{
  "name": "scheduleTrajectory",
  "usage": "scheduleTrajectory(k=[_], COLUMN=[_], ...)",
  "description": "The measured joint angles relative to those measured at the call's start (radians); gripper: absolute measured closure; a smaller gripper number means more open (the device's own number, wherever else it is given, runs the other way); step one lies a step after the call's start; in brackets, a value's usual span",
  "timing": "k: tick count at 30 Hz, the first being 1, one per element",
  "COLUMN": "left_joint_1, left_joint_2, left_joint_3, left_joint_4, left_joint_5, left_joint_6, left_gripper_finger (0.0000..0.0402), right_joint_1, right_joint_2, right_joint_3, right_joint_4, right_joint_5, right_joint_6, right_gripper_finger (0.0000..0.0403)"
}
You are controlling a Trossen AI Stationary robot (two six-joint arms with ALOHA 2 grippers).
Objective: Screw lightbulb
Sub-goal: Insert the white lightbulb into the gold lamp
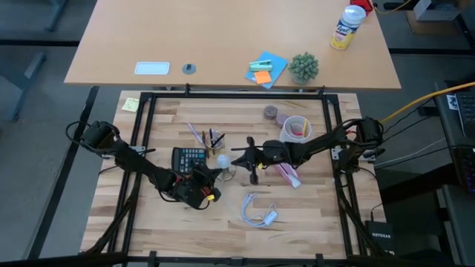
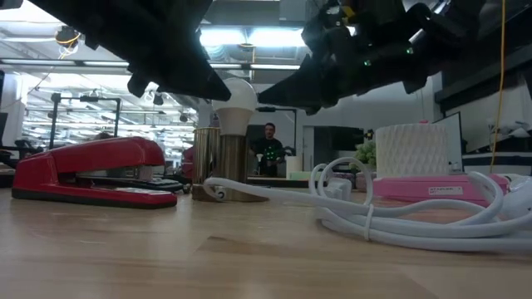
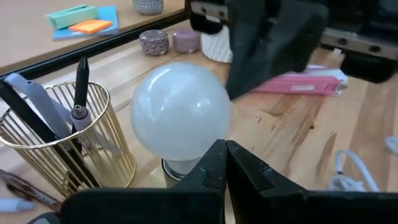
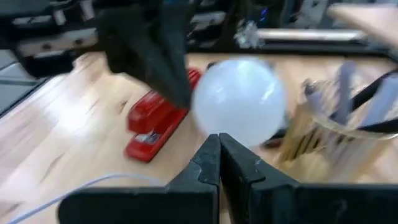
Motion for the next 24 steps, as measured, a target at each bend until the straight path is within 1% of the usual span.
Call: scheduleTrajectory(k=[4, 7, 9, 12, 15, 16, 18, 21, 24], left_joint_1=[-0.017, -0.049, -0.074, -0.107, -0.123, -0.123, -0.116, -0.095, -0.073], left_joint_2=[0.0, 0.0, 0.0, 0.0, 0.0, 0.0, 0.0, 0.0, 0.0], left_joint_3=[0.0, 0.0, 0.0, 0.0, 0.0, 0.0, 0.0, 0.0, 0.001], left_joint_4=[0.006, 0.007, 0.006, 0.007, 0.007, 0.006, 0.006, 0.002, -0.01], left_joint_5=[0.0, -0.001, 0.0, 0.0, 0.0, 0.0, 0.0, 0.0, -0.001], left_joint_6=[-0.038, -0.032, -0.031, -0.031, -0.031, -0.031, -0.031, -0.032, -0.034], left_gripper_finger=[0.0401, 0.0401, 0.0401, 0.0401, 0.0401, 0.0401, 0.0401, 0.0401, 0.0401], right_joint_1=[0.0, 0.0, 0.0, 0.0, -0.006, -0.012, -0.028, -0.048, -0.05], right_joint_2=[0.0, -0.02, -0.05, -0.081, -0.084, -0.076, -0.051, -0.003, 0.014], right_joint_3=[0.0, -0.001, 0.0, 0.0, 0.001, 0.002, 0.016, 0.035, 0.046], right_joint_4=[0.004, 0.003, -0.002, 0.004, 0.053, 0.065, 0.066, 0.05, 0.052], right_joint_5=[-0.058, -0.048, -0.005, 0.086, 0.196, 0.214, 0.211, 0.17, 0.162], right_joint_6=[0.033, 0.033, 0.028, -0.026, -0.096, -0.108, -0.12, -0.118, -0.114], right_gripper_finger=[0.0395, 0.0395, 0.0395, 0.0395, 0.0395, 0.0395, 0.0395, 0.0395, 0.0395])
